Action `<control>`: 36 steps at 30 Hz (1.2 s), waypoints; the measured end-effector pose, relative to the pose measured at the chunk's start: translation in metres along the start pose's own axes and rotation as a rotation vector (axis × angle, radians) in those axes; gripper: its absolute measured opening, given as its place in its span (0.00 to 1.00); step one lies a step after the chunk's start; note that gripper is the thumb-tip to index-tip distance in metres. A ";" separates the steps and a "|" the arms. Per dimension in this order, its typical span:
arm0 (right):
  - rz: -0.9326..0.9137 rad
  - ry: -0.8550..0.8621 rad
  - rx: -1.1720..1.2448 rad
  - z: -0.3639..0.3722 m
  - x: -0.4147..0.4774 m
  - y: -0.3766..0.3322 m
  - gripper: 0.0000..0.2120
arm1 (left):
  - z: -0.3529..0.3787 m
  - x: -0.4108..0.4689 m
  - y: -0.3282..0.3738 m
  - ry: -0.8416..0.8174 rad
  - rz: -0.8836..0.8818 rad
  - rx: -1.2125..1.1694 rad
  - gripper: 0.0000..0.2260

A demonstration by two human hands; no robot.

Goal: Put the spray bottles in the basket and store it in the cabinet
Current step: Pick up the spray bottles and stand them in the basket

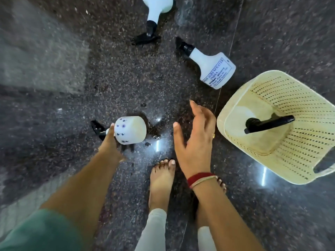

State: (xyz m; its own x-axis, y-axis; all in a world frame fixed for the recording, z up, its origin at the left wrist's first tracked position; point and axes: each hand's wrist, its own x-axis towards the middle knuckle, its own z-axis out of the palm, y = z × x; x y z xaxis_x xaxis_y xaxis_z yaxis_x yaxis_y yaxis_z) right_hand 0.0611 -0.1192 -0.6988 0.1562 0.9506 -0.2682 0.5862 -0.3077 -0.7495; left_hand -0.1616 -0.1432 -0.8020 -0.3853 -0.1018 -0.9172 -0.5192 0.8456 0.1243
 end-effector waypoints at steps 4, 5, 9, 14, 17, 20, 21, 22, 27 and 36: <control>0.000 -0.051 0.006 0.008 0.004 0.003 0.23 | 0.022 0.003 0.007 -0.135 -0.035 -0.117 0.22; -0.004 -0.069 0.009 0.011 0.005 0.002 0.23 | 0.027 0.004 0.008 -0.137 -0.044 -0.144 0.24; -0.004 -0.149 0.035 0.012 0.006 -0.003 0.22 | 0.053 -0.002 0.011 0.004 -0.071 -0.009 0.28; 0.037 -0.121 0.188 -0.005 0.012 -0.010 0.19 | 0.078 -0.036 0.010 0.141 0.371 -0.134 0.11; 0.094 -0.042 0.370 -0.025 0.023 -0.024 0.17 | 0.093 -0.090 0.016 -0.033 0.772 -0.105 0.06; 0.088 0.107 0.549 -0.054 0.039 -0.047 0.22 | 0.122 -0.160 0.022 -0.270 1.191 -0.079 0.06; 0.072 0.168 0.595 -0.068 0.045 -0.055 0.25 | 0.134 -0.183 0.022 -0.330 1.295 -0.054 0.08; 0.058 0.228 0.634 -0.083 0.052 -0.062 0.28 | 0.148 -0.204 0.021 -0.368 1.381 -0.011 0.10; 0.060 0.445 0.712 -0.169 0.076 -0.075 0.21 | 0.208 -0.269 -0.004 -0.426 1.654 0.234 0.15; 0.332 0.563 0.889 -0.245 0.062 -0.024 0.14 | 0.270 -0.298 -0.062 -0.431 1.922 0.502 0.10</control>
State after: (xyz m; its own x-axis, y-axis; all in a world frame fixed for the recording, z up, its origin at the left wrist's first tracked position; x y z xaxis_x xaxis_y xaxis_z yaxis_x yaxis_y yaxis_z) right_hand 0.2513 -0.0431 -0.5492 0.6723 0.6279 -0.3921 -0.2978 -0.2555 -0.9198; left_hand 0.1910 -0.0237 -0.6383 0.1397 0.9645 0.2241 0.5007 -0.2641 0.8244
